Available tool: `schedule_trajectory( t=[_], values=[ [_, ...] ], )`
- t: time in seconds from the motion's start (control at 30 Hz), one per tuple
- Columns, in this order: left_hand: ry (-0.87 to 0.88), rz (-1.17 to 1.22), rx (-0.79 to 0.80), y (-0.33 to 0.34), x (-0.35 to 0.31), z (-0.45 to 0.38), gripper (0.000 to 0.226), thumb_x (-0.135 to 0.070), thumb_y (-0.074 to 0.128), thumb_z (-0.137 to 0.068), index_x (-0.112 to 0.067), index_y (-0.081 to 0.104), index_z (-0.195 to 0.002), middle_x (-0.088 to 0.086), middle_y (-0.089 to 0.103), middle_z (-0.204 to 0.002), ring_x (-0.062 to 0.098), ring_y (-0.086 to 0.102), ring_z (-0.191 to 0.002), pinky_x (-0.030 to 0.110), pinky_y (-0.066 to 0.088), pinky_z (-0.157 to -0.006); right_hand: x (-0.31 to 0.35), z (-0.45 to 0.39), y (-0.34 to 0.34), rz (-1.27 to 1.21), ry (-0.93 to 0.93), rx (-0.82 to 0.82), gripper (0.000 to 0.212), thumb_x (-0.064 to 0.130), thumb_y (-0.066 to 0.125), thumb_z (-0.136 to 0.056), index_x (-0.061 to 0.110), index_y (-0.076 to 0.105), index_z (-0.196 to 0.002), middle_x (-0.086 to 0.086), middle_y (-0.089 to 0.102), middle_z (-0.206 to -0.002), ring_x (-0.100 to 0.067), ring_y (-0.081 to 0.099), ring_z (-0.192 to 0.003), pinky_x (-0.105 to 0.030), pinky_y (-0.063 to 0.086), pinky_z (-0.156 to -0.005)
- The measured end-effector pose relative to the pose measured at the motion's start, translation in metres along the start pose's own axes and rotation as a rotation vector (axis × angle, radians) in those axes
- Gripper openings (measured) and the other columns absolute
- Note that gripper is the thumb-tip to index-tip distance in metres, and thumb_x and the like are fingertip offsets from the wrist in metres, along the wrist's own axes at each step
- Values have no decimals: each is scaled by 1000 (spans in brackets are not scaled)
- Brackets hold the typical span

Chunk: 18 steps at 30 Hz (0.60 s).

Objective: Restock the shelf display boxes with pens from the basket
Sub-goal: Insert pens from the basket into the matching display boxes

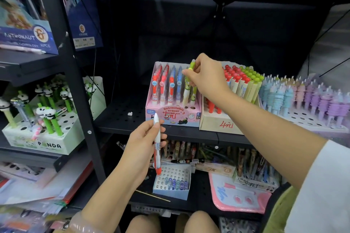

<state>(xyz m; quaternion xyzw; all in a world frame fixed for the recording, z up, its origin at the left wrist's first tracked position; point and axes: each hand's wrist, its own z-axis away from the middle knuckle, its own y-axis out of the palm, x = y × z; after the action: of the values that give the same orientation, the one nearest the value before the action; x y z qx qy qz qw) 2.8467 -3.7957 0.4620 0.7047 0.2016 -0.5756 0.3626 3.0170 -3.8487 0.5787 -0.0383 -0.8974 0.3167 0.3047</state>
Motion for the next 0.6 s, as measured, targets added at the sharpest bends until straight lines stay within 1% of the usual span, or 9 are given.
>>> schedule_trajectory(
  t=[0.07,0.13,0.17,0.23,0.3,0.4,0.5,0.53,0.6],
  values=[
    [3,-20,-6,-1,0,1,19,-19,50,-95,-23,67,-98,-3,66,-90,6,65,-84,20,54,-69,-1,-2,0,7,-4,-11,26,29,65,-87,15,43,-79,-8,65,-74,-20,65,-70,-24,49,-63],
    [13,-60,1,-3,0,2,18,-21,51,-94,-28,67,-98,-3,68,-98,8,63,-96,25,52,-79,-6,0,3,42,15,41,27,28,64,-87,15,43,-80,-10,66,-76,-21,66,-72,-24,48,-62],
    [19,-82,4,-3,-1,2,19,-23,51,-94,-31,67,-99,-5,69,-98,7,63,-97,26,50,-84,-9,3,7,63,32,83,26,28,64,-88,13,43,-82,-12,67,-79,-22,66,-73,-25,48,-62],
    [36,-123,11,-3,-2,3,19,-26,51,-94,-34,67,-100,-12,71,-96,-2,63,-91,23,46,-82,-14,8,13,89,58,143,25,28,62,-89,11,44,-85,-14,67,-82,-24,66,-75,-26,48,-60],
    [51,-155,6,-3,-4,4,20,-27,51,-94,-33,68,-104,-14,71,-95,-5,63,-84,20,43,-77,-17,9,16,90,73,154,24,27,61,-89,12,43,-83,-15,67,-84,-25,67,-74,-29,52,-61],
    [64,-161,-17,-4,-7,3,22,-25,51,-94,-29,68,-107,-11,72,-96,-2,64,-86,20,43,-77,-17,9,20,162,103,270,29,28,58,-91,14,41,-72,-17,66,-88,-28,67,-79,-40,55,-74],
    [73,-120,-15,-3,-9,4,19,-22,52,-93,-28,70,-99,-5,72,-98,9,65,-94,26,48,-83,-23,18,26,239,128,360,28,31,56,-92,7,50,-81,-17,67,-87,-29,66,-82,-42,54,-81],
    [72,-97,-24,-4,-9,4,18,-22,54,-93,-26,70,-98,-4,71,-98,12,65,-95,27,49,-84,-24,20,25,258,136,352,30,33,57,-92,6,52,-82,-16,68,-84,-27,66,-80,-39,54,-79],
    [74,-34,-48,-6,-9,3,15,-20,56,-91,-22,69,-97,-2,71,-97,14,67,-94,25,53,-78,-24,26,19,256,130,262,29,34,60,-89,7,52,-81,-10,65,-77,-22,63,-72,-29,50,-65]
  ],
)
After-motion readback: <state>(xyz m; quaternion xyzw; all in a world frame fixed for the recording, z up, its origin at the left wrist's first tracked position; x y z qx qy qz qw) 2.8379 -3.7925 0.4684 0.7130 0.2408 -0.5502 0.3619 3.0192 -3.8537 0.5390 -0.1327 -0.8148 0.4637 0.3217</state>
